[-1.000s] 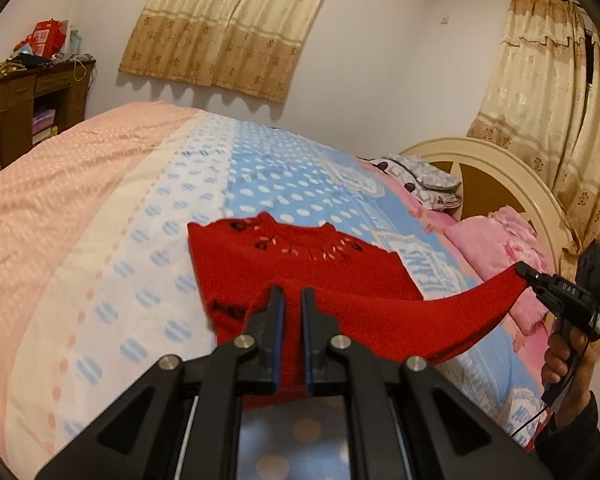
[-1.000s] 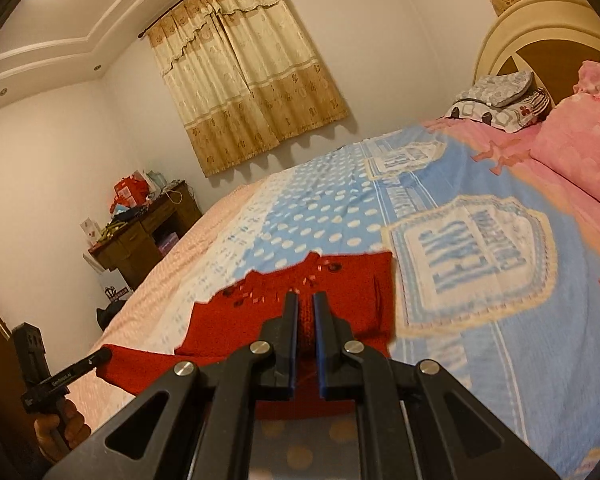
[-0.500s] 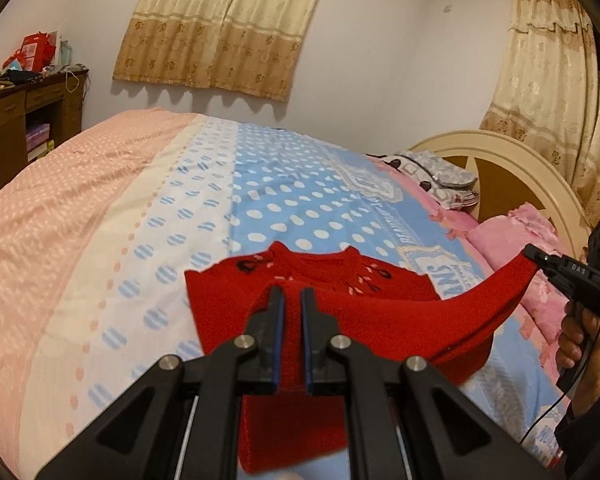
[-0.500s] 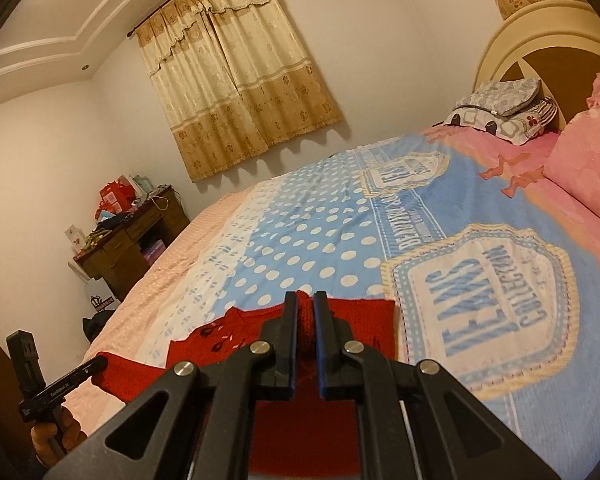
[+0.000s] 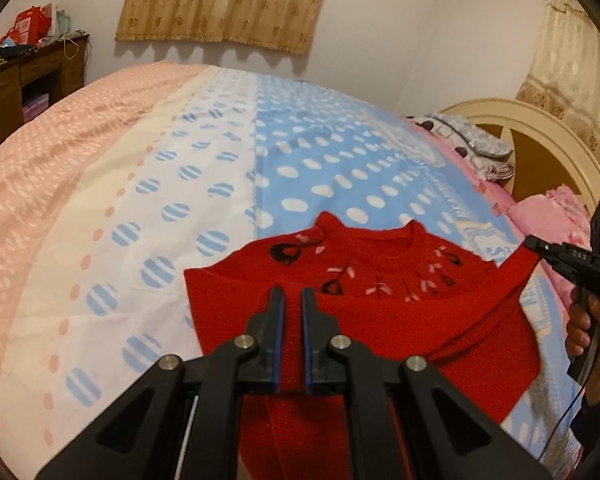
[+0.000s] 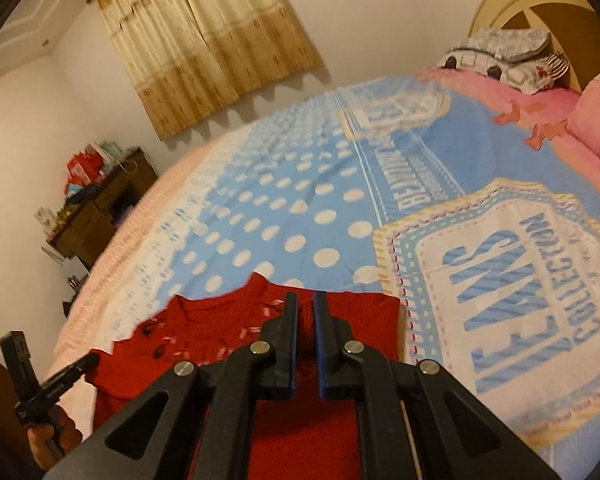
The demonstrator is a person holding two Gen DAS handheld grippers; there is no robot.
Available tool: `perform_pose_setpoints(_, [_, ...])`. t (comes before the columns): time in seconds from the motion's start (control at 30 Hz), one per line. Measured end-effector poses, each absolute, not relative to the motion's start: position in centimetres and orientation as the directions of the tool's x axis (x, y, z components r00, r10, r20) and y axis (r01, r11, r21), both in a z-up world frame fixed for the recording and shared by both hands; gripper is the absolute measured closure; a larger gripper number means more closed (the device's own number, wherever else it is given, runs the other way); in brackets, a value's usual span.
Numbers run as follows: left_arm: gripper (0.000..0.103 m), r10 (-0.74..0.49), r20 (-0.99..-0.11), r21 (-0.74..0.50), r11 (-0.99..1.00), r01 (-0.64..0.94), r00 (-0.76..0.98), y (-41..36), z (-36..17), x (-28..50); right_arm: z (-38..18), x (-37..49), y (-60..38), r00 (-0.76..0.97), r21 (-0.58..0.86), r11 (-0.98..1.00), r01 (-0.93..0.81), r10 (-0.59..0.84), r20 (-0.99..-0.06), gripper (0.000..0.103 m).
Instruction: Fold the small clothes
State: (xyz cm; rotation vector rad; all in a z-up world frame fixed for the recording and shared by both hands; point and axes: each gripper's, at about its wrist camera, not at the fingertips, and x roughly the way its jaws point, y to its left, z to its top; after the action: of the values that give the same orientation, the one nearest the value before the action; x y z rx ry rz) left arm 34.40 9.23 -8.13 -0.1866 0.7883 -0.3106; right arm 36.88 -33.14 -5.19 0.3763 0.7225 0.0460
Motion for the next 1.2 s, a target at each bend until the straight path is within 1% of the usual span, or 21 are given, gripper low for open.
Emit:
perform_pose_setpoints(0.1, [0.093, -0.311, -0.674, -0.233, 0.950, 0.207, 0.669, 8.8, -8.5, 35.1, -6.4, 39.2, -32.8, 0.738, 0.320, 0.943, 0.091, 0.152, -0.658, 0.097])
perform_pose_setpoints(0.2, [0.092, -0.235, -0.668, -0.154, 0.972, 0.178, 0.706, 8.8, -8.2, 35.5, -7.3, 41.2, -32.6, 0.728, 0.297, 0.951, 0.083, 0.145, -0.670, 0.096])
perform_pose_setpoints(0.23, [0.090, -0.222, -0.666, -0.146, 0.975, 0.167, 0.712, 9.1, -8.1, 35.7, -7.5, 41.8, -32.6, 0.727, 0.296, 0.952, 0.076, 0.150, -0.670, 0.095])
perform_pose_setpoints(0.27, [0.085, -0.216, -0.665, -0.144, 0.976, 0.162, 0.715, 9.4, -8.0, 35.9, -7.6, 42.5, -32.4, 0.728, 0.275, 0.959, 0.074, 0.136, -0.671, 0.093])
perform_pose_setpoints(0.3, [0.074, -0.202, -0.663, -0.135, 0.979, 0.151, 0.721, 9.7, -7.8, 35.7, -7.6, 42.9, -32.2, 0.731, 0.254, 0.965, 0.070, 0.123, -0.671, 0.089])
perform_pose_setpoints(0.33, [0.066, -0.184, -0.659, -0.119, 0.983, 0.140, 0.730, 9.9, -7.7, 35.4, -7.5, 43.1, -32.0, 0.734, 0.234, 0.970, 0.064, 0.113, -0.670, 0.069])
perform_pose_setpoints(0.37, [0.055, -0.169, -0.652, -0.101, 0.986, 0.136, 0.739, 10.0, -7.6, 35.1, -7.4, 43.2, -31.8, 0.735, 0.217, 0.975, 0.055, 0.108, -0.670, 0.047])
perform_pose_setpoints(0.4, [0.050, -0.149, -0.644, -0.071, 0.988, 0.135, 0.750, 10.1, -7.5, 34.6, -7.2, 43.0, -31.5, 0.739, 0.210, 0.977, 0.041, 0.112, -0.664, 0.044])
perform_pose_setpoints(0.43, [0.049, -0.126, -0.637, -0.032, 0.990, 0.138, 0.761, 10.0, -7.4, 34.0, -6.9, 42.5, -31.3, 0.746, 0.203, 0.979, 0.026, 0.116, -0.656, 0.044])
perform_pose_setpoints(0.53, [0.039, -0.106, -0.626, 0.030, 0.987, 0.160, 0.772, 9.8, -7.2, 32.2, -6.6, 40.4, -29.9, 0.743, 0.142, 0.990, -0.022, 0.111, -0.660, 0.044])
perform_pose_setpoints(0.57, [0.033, -0.110, -0.629, 0.042, 0.984, 0.174, 0.770, 9.6, -7.3, 31.8, -6.6, 39.8, -29.7, 0.739, 0.136, 0.990, -0.039, 0.120, -0.662, 0.044])
perform_pose_setpoints(0.6, [0.030, -0.109, -0.633, 0.060, 0.980, 0.189, 0.766, 9.3, -7.4, 31.3, -6.8, 39.0, -29.3, 0.729, 0.132, 0.989, -0.064, 0.137, -0.670, 0.044])
perform_pose_setpoints(0.7, [0.030, -0.078, -0.644, 0.131, 0.969, 0.211, 0.761, 7.9, -8.0, 31.1, -8.0, 37.5, -28.5, 0.699, 0.110, 0.990, -0.089, 0.141, -0.701, 0.044])
perform_pose_setpoints(0.87, [0.030, -0.056, -0.667, 0.115, 0.977, 0.178, 0.743, 7.6, -8.9, 32.6, -9.7, 36.3, -28.2, 0.670, 0.127, 0.988, -0.088, 0.153, -0.727, 0.044])
perform_pose_setpoints(0.93, [0.029, -0.035, -0.673, 0.141, 0.975, 0.174, 0.739, 7.2, -9.4, 33.1, -9.8, 36.2, -28.2, 0.666, 0.138, 0.986, -0.092, 0.164, -0.728, 0.044])
perform_pose_setpoints(1.0, [0.029, -0.005, -0.680, 0.177, 0.969, 0.170, 0.733, 6.7, -10.0, 34.2, -10.0, 36.5, -28.0, 0.656, 0.117, 0.988, -0.096, 0.151, -0.739, 0.044])
perform_pose_setpoints(1.07, [0.027, 0.057, -0.675, 0.209, 0.971, 0.117, 0.735, 6.8, -10.0, 35.9, -10.3, 37.6, -27.6, 0.630, 0.100, 0.989, -0.108, 0.146, -0.763, 0.044])
perform_pose_setpoints(1.13, [0.029, 0.097, -0.661, 0.187, 0.982, 0.039, 0.744, 8.0, -9.1, 37.3, -10.8, 39.1, -27.4, 0.606, 0.096, 0.990, -0.104, 0.140, -0.783, 0.044])
perform_pose_setpoints(1.2, [0.029, 0.112, -0.650, 0.145, 0.989, -0.021, 0.752, 9.4, -8.1, 38.4, -10.9, 40.1, -27.5, 0.606, 0.117, 0.990, -0.083, 0.143, -0.782, 0.044])
